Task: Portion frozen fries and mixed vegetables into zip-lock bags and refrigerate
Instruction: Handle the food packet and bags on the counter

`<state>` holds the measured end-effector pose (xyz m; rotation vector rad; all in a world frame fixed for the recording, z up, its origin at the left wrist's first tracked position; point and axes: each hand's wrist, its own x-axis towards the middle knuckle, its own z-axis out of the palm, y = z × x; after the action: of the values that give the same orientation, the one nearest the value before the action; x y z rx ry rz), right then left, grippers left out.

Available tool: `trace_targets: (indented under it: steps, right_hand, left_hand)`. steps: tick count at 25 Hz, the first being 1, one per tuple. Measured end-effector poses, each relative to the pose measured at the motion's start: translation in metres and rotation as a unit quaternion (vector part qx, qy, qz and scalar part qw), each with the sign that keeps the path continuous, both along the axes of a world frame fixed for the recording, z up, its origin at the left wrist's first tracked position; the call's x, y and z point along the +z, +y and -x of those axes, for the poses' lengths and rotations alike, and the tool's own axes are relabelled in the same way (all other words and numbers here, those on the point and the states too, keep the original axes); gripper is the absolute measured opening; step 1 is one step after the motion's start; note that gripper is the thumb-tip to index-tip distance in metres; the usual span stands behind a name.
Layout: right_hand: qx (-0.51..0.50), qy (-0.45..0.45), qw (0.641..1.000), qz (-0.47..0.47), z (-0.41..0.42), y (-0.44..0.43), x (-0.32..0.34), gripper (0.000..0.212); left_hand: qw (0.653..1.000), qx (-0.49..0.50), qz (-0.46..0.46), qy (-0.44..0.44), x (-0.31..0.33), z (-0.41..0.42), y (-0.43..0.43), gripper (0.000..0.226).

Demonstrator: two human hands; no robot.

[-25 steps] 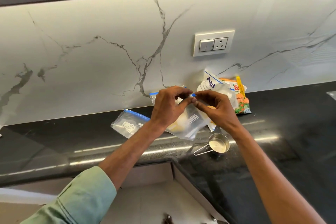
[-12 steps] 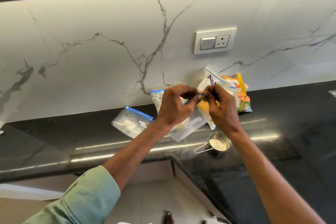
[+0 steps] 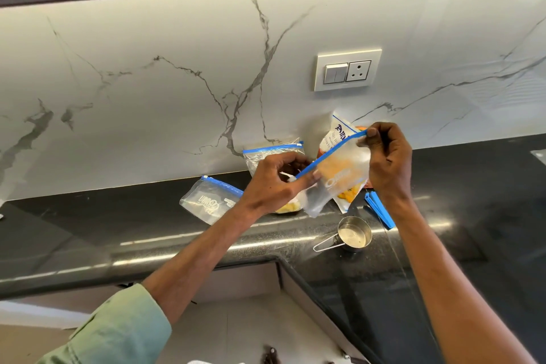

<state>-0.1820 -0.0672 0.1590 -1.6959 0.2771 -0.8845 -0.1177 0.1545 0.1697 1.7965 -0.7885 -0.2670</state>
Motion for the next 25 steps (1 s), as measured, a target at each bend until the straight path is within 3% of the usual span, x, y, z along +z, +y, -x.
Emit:
trace_targets:
  steps: [6,10,12,19,25]
  right_hand:
    - [0.073,0.013,0.996,0.048,0.001,0.014,0.010,0.016]
    - [0.051,0.009,0.996,0.067,0.005,0.014,0.008,0.012]
    - [0.040,0.005,0.998,0.043,0.012,0.017,0.006,0.004]
    - [0.110,0.032,0.993,-0.005,0.024,0.020,0.007,0.007]
    - [0.094,0.025,0.995,-0.018,0.025,0.015,0.002,0.004]
  left_hand:
    - [0.995,-0.035,0.062,0.065,0.000,0.008,-0.013,0.023]
    - [0.997,-0.011,0.062,0.033,-0.004,0.011,-0.011,0.019]
    - [0.998,0.006,0.059,0.028,-0.007,0.011,-0.010,0.016]
    - [0.997,0.035,0.056,0.040,-0.006,0.015,-0.012,0.014]
    - [0.990,0.006,0.085,0.109,-0.005,0.014,-0.005,0.015]
